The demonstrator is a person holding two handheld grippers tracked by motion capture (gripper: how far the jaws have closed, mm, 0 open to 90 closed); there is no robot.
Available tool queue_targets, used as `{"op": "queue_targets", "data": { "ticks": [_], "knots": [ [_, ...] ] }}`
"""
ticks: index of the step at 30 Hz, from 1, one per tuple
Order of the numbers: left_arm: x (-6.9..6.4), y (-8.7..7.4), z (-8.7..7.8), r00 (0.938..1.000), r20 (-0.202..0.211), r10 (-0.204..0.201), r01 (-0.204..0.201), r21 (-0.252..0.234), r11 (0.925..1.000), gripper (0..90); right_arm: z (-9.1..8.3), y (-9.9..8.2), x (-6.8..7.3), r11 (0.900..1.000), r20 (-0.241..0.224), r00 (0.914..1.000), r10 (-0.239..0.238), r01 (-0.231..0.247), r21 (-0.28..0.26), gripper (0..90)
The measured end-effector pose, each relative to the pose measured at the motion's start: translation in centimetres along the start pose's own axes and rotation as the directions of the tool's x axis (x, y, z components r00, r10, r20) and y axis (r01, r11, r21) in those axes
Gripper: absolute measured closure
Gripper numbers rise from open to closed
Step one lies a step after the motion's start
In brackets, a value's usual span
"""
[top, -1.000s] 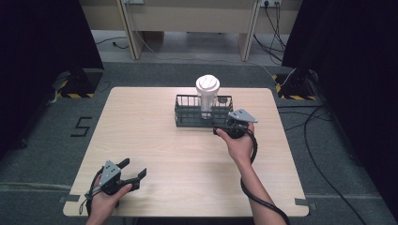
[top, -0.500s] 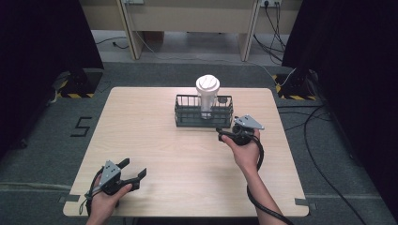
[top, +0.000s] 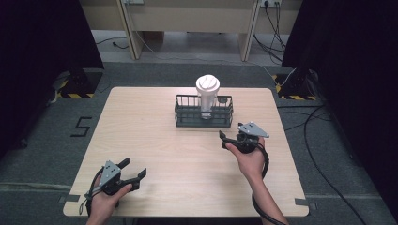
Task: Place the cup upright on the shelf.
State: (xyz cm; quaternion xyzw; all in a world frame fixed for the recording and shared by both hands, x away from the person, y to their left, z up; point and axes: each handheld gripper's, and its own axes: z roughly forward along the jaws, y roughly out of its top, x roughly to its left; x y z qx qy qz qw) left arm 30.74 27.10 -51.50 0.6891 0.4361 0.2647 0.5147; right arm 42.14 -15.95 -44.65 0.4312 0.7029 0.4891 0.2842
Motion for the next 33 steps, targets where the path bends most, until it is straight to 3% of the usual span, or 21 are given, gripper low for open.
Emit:
{"op": "queue_targets", "data": {
  "ticks": [11,33],
  "knots": [
    [0.0,0.0,0.0,1.0000,-0.002,0.000,0.000,0.002,1.0000,16.6,-1.8,-1.4,-0.6,0.9998,0.008,1.0000,-0.003,0.003,0.018,16.8],
    [0.0,0.0,0.0,1.0000,-0.003,0.000,0.000,0.003,1.0000,16.5,-3.7,-3.9,-1.1,0.9994,0.014,0.9999,0.001,-0.001,0.035,17.3]
  ]
}}
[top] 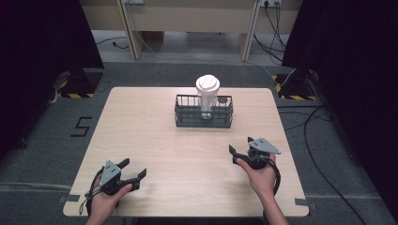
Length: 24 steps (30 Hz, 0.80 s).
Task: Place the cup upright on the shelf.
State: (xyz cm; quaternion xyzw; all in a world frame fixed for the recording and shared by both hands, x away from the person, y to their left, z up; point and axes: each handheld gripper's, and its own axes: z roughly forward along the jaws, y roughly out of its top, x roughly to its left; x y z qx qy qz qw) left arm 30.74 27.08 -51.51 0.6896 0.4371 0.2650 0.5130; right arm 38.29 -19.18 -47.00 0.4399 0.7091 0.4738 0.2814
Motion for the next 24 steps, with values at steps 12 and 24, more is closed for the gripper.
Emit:
{"op": "queue_targets", "data": {
  "ticks": [12,24],
  "knots": [
    [0.0,0.0,0.0,1.0000,-0.001,0.000,0.000,0.001,1.0000,16.5,-1.1,-1.2,-0.3,1.0000,0.006,1.0000,0.008,-0.008,0.001,17.4],
    [0.0,0.0,0.0,1.0000,-0.002,0.001,-0.001,0.004,1.0000,16.5,-2.5,-2.8,-0.3,0.9999,0.004,1.0000,0.005,-0.005,-0.016,17.5]
  ]
}}
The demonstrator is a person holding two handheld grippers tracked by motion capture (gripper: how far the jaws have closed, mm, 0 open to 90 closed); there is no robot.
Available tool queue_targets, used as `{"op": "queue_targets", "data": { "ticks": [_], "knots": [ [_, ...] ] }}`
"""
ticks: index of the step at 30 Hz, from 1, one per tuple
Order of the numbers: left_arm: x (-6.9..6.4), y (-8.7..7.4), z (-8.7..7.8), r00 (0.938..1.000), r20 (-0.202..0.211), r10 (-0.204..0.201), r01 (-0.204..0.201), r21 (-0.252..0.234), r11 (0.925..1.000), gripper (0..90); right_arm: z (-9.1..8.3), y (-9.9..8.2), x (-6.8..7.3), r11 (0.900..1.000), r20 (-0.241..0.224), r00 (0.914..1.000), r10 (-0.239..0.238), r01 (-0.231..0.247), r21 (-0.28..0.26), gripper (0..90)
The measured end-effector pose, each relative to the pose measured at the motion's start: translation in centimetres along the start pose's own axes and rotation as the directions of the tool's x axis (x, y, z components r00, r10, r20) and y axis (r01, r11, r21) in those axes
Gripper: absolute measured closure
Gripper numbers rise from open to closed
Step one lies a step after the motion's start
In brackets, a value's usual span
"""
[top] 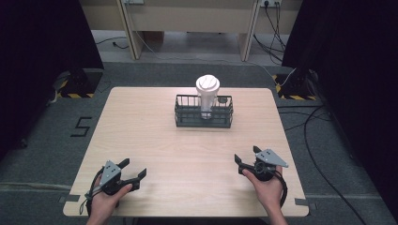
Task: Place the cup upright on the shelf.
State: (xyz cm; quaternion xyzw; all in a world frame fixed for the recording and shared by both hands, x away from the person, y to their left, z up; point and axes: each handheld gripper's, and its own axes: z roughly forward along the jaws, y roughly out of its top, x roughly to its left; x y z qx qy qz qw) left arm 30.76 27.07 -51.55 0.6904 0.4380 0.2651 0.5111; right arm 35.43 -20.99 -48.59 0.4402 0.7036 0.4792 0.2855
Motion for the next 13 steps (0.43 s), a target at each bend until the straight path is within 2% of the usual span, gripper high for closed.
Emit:
{"op": "queue_targets", "data": {
  "ticks": [7,13],
  "knots": [
    [0.03,-0.02,0.02,1.0000,-0.001,0.001,-0.001,0.003,1.0000,16.5,-0.41,-0.87,-0.11,0.9998,0.007,0.9998,0.018,-0.018,0.006,17.5],
    [-0.02,0.00,0.09,1.0000,0.001,0.001,-0.001,0.002,1.0000,16.6,-0.26,-0.54,0.16,0.9999,-0.003,0.9999,0.012,-0.012,-0.001,17.7]
  ]
}}
